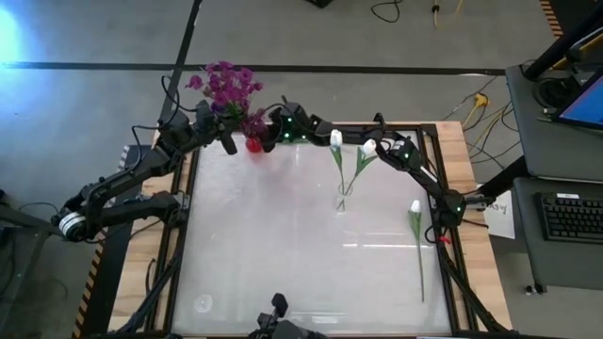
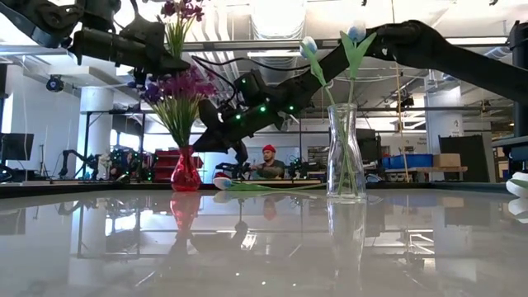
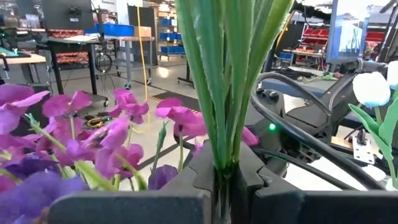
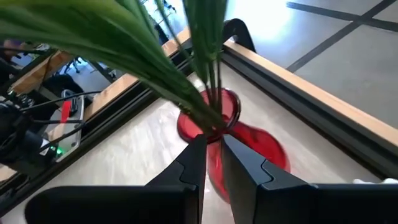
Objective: Sort flowers into vase by color
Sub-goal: Put the light purple flower into the red vase
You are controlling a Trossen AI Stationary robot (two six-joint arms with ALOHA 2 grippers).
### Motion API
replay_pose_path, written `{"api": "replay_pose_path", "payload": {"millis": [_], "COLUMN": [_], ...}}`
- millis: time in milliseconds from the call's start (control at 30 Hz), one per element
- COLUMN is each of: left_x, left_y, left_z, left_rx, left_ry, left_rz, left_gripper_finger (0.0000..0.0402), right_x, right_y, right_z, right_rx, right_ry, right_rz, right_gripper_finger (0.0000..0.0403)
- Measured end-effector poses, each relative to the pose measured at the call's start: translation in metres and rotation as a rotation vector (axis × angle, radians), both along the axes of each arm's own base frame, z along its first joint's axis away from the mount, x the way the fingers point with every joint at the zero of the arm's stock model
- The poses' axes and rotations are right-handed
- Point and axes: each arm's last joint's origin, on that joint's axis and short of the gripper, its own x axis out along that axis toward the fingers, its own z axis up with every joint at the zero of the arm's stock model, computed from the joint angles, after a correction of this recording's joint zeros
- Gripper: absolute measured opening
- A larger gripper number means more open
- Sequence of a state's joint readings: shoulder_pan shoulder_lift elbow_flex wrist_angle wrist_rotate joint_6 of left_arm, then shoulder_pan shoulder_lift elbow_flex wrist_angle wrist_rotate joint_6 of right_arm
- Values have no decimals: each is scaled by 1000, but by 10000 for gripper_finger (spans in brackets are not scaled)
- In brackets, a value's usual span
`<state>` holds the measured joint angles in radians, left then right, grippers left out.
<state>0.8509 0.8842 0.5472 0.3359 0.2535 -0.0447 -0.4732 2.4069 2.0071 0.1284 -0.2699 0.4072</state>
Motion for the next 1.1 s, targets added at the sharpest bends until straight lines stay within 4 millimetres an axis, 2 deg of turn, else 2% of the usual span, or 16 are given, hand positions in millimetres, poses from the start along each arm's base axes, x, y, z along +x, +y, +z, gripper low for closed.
{"api": "replay_pose_path", "payload": {"millis": [267,567,767,1100], "left_x": [0,4,12,22], "left_y": [1,5,14,25], "left_z": [-2,-9,-23,-34], "left_rx": [-67,63,44,9], "left_ry": [-27,115,178,171], "left_rz": [6,5,-2,-1], "left_gripper_finger": [0,0,0,0], "right_x": [1,1,1,0], "right_y": [1,1,1,2], "right_z": [0,0,0,0], "right_rx": [-4,-7,-7,-11], "right_ry": [-1,-1,-1,15], "right_rz": [3,4,4,8], "right_gripper_finger": [43,43,43,43]}}
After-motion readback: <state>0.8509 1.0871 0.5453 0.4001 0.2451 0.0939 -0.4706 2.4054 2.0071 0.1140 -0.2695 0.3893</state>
